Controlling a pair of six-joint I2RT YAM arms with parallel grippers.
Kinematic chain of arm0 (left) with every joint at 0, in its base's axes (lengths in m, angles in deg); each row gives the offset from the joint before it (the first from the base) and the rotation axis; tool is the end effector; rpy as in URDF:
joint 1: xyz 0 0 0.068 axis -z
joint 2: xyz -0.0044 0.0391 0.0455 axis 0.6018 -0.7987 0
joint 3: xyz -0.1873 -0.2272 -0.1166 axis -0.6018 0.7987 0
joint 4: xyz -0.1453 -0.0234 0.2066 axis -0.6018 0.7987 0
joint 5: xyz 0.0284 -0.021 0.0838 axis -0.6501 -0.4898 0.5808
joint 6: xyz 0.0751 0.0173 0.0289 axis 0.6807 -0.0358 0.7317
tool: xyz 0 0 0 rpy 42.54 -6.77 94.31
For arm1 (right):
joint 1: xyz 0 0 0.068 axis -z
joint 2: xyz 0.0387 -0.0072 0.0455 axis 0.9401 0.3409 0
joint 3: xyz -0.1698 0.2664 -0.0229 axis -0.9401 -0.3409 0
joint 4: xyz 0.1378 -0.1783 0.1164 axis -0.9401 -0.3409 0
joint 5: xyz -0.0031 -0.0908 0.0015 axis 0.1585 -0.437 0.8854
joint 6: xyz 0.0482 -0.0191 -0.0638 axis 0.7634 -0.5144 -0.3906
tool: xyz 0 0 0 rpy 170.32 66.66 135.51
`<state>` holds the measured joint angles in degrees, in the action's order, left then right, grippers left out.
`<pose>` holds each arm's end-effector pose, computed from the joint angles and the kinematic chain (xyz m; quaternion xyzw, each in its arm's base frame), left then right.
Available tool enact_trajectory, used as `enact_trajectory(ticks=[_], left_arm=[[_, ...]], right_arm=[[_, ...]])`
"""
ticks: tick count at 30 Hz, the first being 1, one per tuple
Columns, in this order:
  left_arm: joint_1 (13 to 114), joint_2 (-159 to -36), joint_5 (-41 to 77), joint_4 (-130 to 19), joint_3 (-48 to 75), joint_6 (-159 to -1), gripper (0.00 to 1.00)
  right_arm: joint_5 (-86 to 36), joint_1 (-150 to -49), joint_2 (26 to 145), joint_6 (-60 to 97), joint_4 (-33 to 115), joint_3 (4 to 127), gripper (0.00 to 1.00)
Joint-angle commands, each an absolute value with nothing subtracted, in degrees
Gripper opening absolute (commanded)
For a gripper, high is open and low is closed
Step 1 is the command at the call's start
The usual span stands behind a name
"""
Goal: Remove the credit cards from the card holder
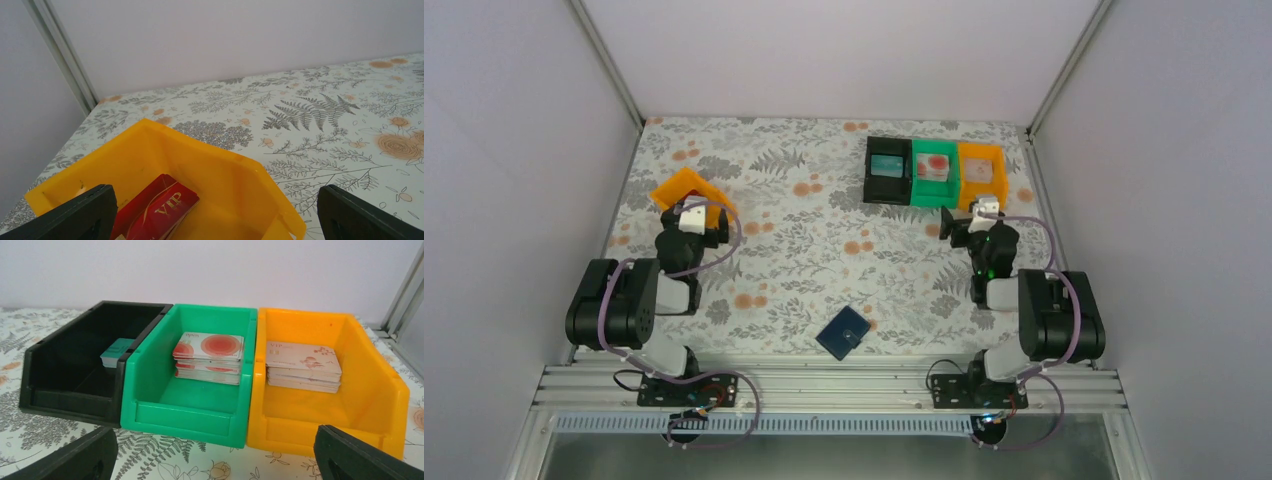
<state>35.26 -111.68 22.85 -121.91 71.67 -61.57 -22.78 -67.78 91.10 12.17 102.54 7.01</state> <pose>0.2798 0.0046 0.1912 0.0514 0.7468 0.0290 0.6624 0.2836 0.0012 0.1975 -0.0389 0.7600 0.0563 0.6463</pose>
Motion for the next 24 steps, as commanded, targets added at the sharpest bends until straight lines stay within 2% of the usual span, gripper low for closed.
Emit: enact_trajectory(ticks=[1, 4, 7, 10, 12, 15, 16, 20, 24], left_arm=[[35.41, -111.12, 22.96, -123.67, 71.23, -61.61, 1.0], [35.41, -111.11, 22.99, -123.77, 71.24, -61.5, 1.0], [35.66, -111.16, 23.36, -123.81, 71.26, -61.48, 1.0], [35.68, -109.31, 23.3, -119.12, 69.31, -61.41, 1.0], [35.68, -107.39, 21.32, -100.34, 60.74, -59.89, 1.0], [35.53, -108.45, 13.46, -68.22, 41.7, -54.77, 1.0], [34.97, -107.63, 11.77, -63.83, 38.85, -55.56, 1.0], [32.47, -97.97, 1.64, -61.23, 36.8, -59.4, 1.0], [32.6, -92.24, -14.77, -48.92, 27.1, -60.59, 1.0]], right_arm=[[-23.84, -67.51, 89.6, 12.51, 86.41, 18.47, 0.99], [-20.64, -65.99, 90.93, 15.35, 61.75, 36.6, 0.99], [-17.97, -65.15, 91.79, 16.89, 49.45, 49.11, 0.99], [-13.57, -65.08, 86.34, 18.42, 49.39, 49.43, 0.99], [-11.52, -65.15, 82.84, 20.7, 47.91, 49.92, 0.99], [-6.93, -65.15, 78.93, 23.03, 39.94, 52.52, 0.99], [-4.85, -65.21, 77.65, 23.8, 37.56, 53.03, 0.99], [-2.34, -67.21, 71.6, 27.32, 26.84, 53.31, 0.99], [-4.86, -72.08, 64.54, 32.95, 16.15, 49.82, 0.99]])
